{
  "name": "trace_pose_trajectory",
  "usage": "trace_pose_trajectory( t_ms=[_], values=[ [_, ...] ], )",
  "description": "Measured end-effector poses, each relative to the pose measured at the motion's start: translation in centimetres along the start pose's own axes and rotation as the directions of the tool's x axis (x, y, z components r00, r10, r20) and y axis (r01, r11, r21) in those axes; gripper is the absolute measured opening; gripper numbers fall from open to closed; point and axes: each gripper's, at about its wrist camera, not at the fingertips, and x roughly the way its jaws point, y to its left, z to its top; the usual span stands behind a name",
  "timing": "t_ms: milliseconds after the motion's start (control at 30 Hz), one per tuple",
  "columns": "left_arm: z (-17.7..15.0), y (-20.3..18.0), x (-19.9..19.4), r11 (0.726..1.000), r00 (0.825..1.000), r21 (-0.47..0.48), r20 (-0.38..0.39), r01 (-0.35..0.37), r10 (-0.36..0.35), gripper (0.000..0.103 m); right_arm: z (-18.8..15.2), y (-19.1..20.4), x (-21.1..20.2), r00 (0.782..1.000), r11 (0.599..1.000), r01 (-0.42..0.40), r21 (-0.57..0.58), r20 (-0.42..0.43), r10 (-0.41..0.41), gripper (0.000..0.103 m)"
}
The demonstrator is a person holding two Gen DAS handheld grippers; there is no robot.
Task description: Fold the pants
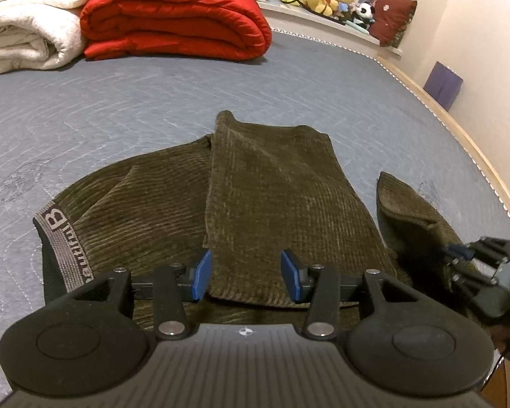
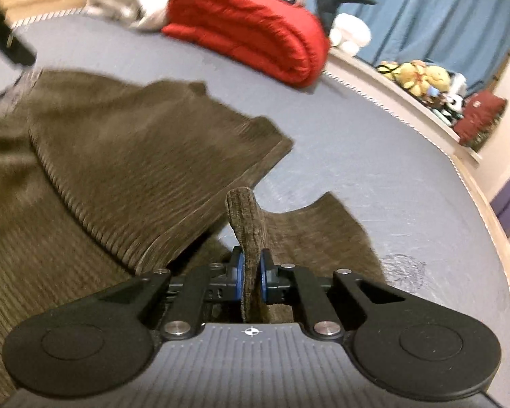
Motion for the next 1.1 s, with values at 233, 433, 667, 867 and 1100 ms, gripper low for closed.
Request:
trace_pose_trajectory(
  t_ms=[233, 433, 667, 867, 1100],
  values=[
    [-0.2, -0.6, 0.3, 1.0, 1.0, 0.015, -0.003, -0.001, 0.001, 0.05, -1.4, -3.3, -1.8, 0.999, 0.994, 0.039, 0.098, 0.033, -0.043, 0.01],
    [0.0, -0.9, 0.2, 1.0, 1.0, 0.012, 0.0, 0.003, -0.003, 0.05, -2.6, -5.8, -2.8, 0.996, 0.983, 0.064, 0.172, 0.045, -0.072, 0.009],
    [0.1, -2.1, 0.6, 0.999, 1.0, 0.026, -0.002, 0.018, -0.018, 0.051, -3.2, -9.9, -5.4, 0.986, 0.942, 0.09, 0.324, 0.102, -0.129, 0.008],
    [0.1, -2.6, 0.6, 0.999, 0.999, 0.029, -0.005, 0.035, -0.035, 0.051, -5.7, -15.2, -8.7, 0.958, 0.844, 0.167, 0.51, 0.117, -0.26, 0.008],
    [0.0, -2.2, 1.4, 0.999, 1.0, 0.031, -0.017, 0.023, -0.023, 0.053, -16.5, -25.2, -13.0, 0.818, 0.298, 0.491, 0.819, -0.315, -0.481, 0.007]
  ],
)
